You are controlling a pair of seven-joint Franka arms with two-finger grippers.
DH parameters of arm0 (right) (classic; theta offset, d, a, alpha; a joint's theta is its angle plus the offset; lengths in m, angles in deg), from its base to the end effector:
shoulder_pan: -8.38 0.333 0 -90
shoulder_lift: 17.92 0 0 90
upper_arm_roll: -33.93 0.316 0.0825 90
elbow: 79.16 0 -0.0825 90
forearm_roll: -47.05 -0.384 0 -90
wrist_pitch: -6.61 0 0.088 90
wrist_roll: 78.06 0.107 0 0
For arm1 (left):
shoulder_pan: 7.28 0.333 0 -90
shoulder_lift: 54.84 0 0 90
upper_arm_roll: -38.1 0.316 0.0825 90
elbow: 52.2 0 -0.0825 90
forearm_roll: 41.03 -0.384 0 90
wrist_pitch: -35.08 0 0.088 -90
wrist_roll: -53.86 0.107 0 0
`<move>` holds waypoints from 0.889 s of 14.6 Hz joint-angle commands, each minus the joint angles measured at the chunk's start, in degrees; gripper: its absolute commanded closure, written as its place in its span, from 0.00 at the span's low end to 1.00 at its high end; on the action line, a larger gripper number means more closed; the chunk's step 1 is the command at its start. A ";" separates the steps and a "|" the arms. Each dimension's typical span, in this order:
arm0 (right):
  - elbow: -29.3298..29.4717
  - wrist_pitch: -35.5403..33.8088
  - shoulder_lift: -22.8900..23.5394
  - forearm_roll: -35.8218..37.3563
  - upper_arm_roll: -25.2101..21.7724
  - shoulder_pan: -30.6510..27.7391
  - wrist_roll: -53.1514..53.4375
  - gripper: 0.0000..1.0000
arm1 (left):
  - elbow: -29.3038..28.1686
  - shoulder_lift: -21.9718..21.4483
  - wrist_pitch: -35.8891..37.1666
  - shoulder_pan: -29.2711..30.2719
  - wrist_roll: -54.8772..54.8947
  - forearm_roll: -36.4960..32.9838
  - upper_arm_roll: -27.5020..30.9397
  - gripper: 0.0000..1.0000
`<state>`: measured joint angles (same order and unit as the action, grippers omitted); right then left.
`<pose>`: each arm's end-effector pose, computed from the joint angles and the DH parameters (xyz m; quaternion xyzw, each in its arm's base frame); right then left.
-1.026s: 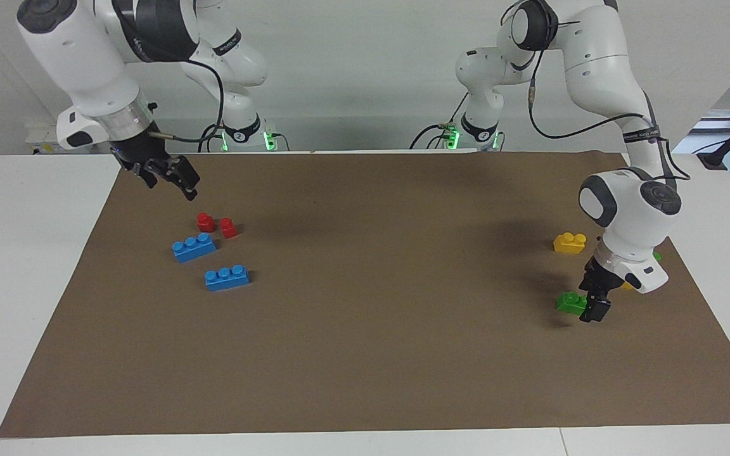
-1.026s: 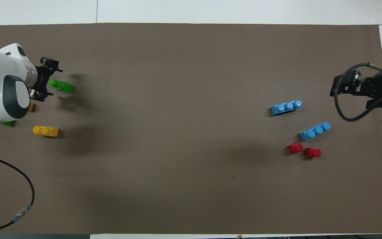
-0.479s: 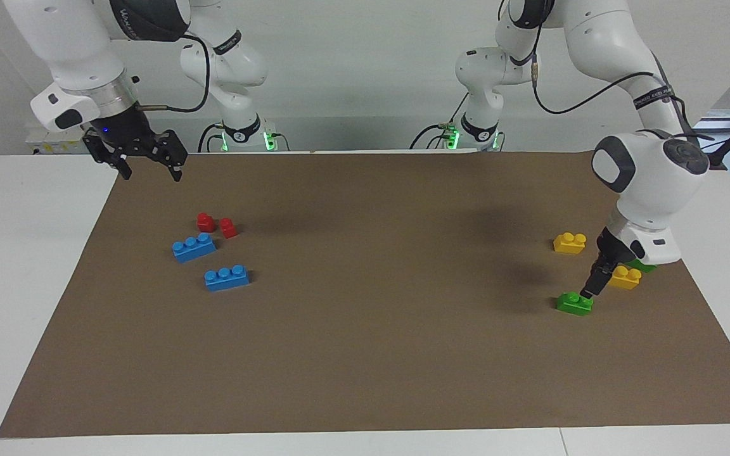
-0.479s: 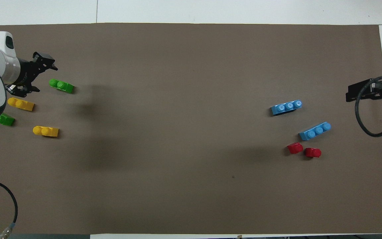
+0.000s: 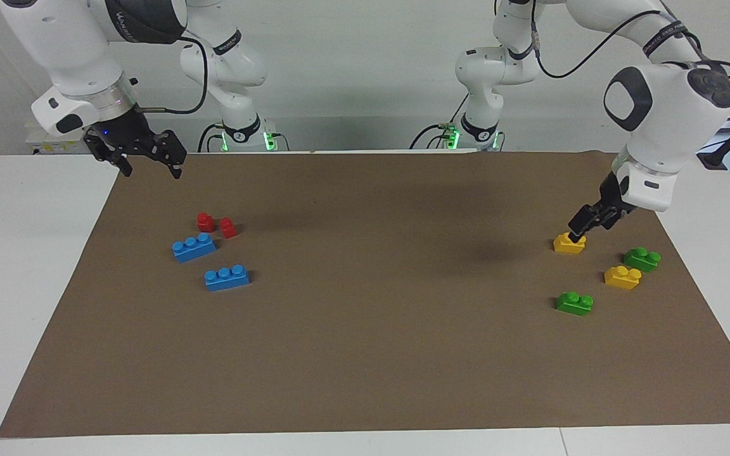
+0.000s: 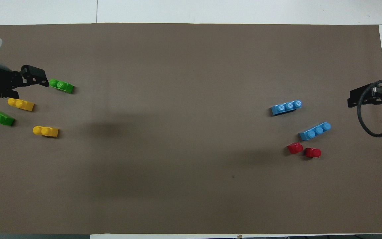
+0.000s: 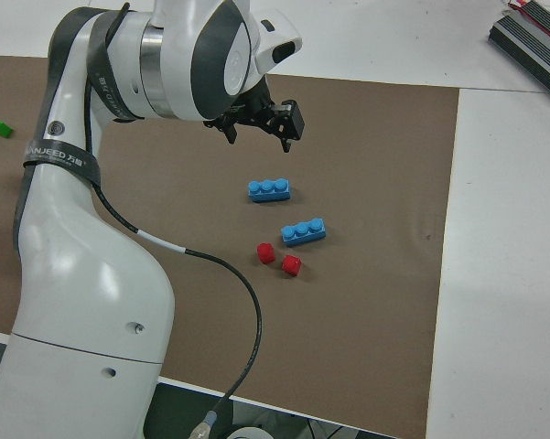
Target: Remove green block with left arm and hold with right
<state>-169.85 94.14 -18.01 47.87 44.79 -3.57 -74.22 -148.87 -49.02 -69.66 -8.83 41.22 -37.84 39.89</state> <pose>0.5489 -0.0119 0.6160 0.9987 -0.0431 -0.0266 0.0079 0.5990 -0.0027 0.5332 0.9924 0.1185 0.0168 0.0274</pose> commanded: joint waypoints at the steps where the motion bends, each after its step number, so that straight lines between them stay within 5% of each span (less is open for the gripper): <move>1: -0.37 -0.69 -0.17 0.15 0.22 -1.06 -0.25 0.00 | -0.09 -4.75 6.89 -0.65 7.95 -0.99 0.32 0.00; 8: -0.20 -0.25 -0.08 0.15 0.30 -0.53 1.69 0.00 | -0.09 -7.75 17.27 -1.44 12.81 -0.99 0.14 0.00; 13: -0.20 -0.34 -0.08 0.15 0.39 -0.27 3.10 0.00 | 0.08 -8.28 16.85 -1.44 14.84 -2.49 0.14 0.00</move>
<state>-169.97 94.13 -18.01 47.87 44.88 -3.71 -72.40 -148.62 -56.27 -53.57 -9.76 55.00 -38.94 39.68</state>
